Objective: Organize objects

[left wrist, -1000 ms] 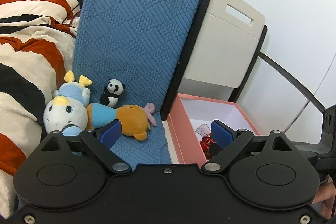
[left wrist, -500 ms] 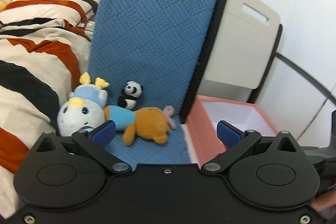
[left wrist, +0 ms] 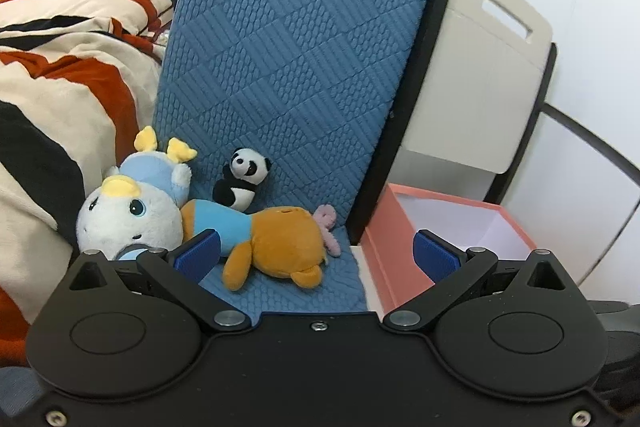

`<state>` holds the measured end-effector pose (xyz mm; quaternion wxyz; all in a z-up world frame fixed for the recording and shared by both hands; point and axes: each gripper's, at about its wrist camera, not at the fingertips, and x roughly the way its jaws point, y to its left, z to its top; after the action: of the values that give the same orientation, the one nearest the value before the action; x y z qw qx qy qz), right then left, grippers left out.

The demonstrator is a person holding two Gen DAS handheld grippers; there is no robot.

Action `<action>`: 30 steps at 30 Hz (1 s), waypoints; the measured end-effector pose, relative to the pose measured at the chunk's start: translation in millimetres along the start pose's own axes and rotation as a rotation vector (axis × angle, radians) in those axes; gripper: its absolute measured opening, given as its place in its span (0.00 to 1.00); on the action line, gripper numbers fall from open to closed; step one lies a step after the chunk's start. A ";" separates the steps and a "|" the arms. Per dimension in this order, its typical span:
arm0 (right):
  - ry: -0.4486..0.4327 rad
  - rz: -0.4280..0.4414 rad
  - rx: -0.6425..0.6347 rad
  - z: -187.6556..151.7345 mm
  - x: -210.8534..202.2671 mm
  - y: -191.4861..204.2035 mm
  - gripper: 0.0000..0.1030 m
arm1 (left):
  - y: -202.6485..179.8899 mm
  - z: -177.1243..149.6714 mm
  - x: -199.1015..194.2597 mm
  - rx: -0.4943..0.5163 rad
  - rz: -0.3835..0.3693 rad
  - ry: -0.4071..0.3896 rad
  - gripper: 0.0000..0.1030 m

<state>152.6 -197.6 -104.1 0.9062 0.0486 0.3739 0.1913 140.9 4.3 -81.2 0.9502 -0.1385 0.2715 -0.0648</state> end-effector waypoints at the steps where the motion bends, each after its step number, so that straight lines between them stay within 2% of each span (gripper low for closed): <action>1: -0.006 -0.007 -0.004 -0.2 2.0 0.2 0.90 | 3.1 -1.4 5.9 0.000 0.010 0.005 1.00; 7: -0.017 -0.031 -0.014 -0.9 17.9 -1.2 0.89 | 22.3 -7.2 36.4 -0.032 0.034 0.029 0.99; 13: -0.007 -0.049 -0.012 1.2 37.9 -3.5 0.88 | 26.3 -2.8 59.8 0.005 0.032 0.025 0.99; 14: -0.005 -0.053 -0.010 1.9 41.2 -3.6 0.82 | 27.0 -1.4 64.0 0.009 0.041 0.025 0.99; 16: 0.010 -0.065 -0.002 4.8 49.7 -4.5 0.76 | 29.1 2.1 73.3 0.015 0.053 0.033 0.99; 21: 0.007 -0.072 -0.009 11.4 63.6 -3.9 0.74 | 38.7 11.3 97.2 0.001 0.062 0.052 0.99; 23: 0.019 -0.066 -0.015 14.3 71.3 -3.7 0.64 | 43.0 14.7 105.7 -0.011 0.062 0.057 0.99; 24: 0.025 -0.061 -0.012 15.7 75.4 -4.5 0.62 | 44.8 16.5 111.0 -0.016 0.067 0.060 0.99; 30: 0.041 -0.076 -0.017 24.1 98.0 -4.6 0.59 | 51.7 24.2 144.6 -0.052 0.091 0.064 0.99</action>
<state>234.3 -163.0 -152.4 0.9054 0.0227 0.3921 0.1609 278.3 30.5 -149.0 0.9391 -0.1487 0.3094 -0.0185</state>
